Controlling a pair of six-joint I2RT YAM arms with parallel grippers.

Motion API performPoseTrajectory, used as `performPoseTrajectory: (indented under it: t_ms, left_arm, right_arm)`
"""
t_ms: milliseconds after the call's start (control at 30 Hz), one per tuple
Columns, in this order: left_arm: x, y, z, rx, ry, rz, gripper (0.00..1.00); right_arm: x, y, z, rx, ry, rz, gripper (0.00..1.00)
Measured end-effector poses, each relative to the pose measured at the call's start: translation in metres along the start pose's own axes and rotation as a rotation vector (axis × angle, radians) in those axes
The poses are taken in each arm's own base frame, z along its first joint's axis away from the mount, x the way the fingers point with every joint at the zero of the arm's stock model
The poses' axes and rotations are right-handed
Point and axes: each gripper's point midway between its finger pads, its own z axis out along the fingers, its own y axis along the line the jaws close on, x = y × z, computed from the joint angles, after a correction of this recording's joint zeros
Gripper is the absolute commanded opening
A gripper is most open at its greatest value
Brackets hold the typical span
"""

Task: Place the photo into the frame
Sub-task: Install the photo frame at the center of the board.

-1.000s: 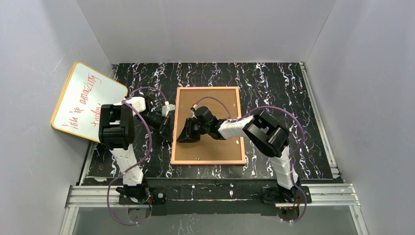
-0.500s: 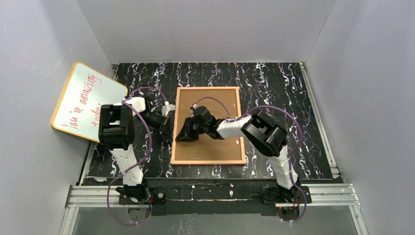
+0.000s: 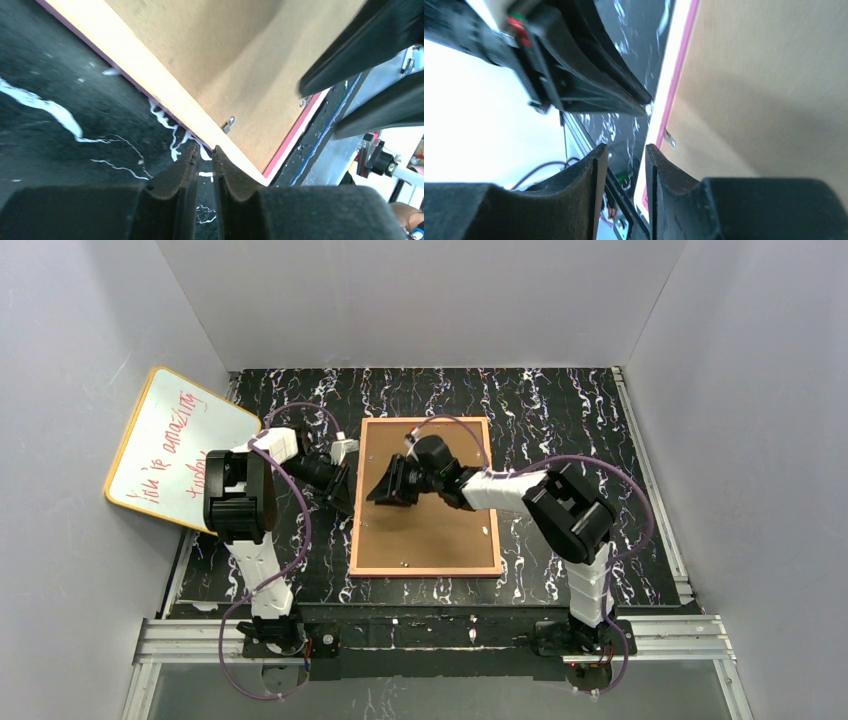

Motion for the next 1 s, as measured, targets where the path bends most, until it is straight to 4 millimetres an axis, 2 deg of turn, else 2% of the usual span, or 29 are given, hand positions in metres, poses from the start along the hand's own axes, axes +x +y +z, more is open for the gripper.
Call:
performPoseTrajectory:
  t_ms: [133, 233, 333, 400, 633, 733, 1000]
  left_arm:
    - [-0.021, 0.01, -0.003, -0.03, -0.037, -0.004, 0.23]
    - [-0.036, 0.022, -0.001, -0.047, -0.061, -0.034, 0.23]
    - [-0.048, 0.028, 0.005, -0.022, -0.077, -0.096, 0.19]
    - [-0.053, 0.03, 0.006, -0.01, -0.085, -0.127, 0.15]
    - [-0.06, 0.032, 0.002, -0.011, -0.108, -0.158, 0.08]
    - [-0.06, 0.033, 0.002, -0.01, -0.112, -0.158, 0.08]
    - [-0.059, 0.034, 0.003, 0.011, -0.134, -0.159, 0.06]
  right_arm:
    - [-0.051, 0.014, -0.017, -0.034, -0.098, -0.03, 0.47]
    - [-0.082, 0.009, -0.024, -0.018, -0.15, -0.039, 0.45]
    - [-0.106, -0.001, -0.017, 0.007, -0.177, -0.046, 0.42]
    - [-0.114, -0.012, -0.008, 0.029, -0.178, -0.05, 0.41]
    - [-0.119, -0.051, 0.031, 0.115, -0.132, -0.029, 0.39]
    - [-0.125, -0.054, 0.043, 0.113, -0.129, -0.031, 0.39]
    - [-0.144, -0.05, 0.056, 0.102, -0.153, -0.051, 0.37]
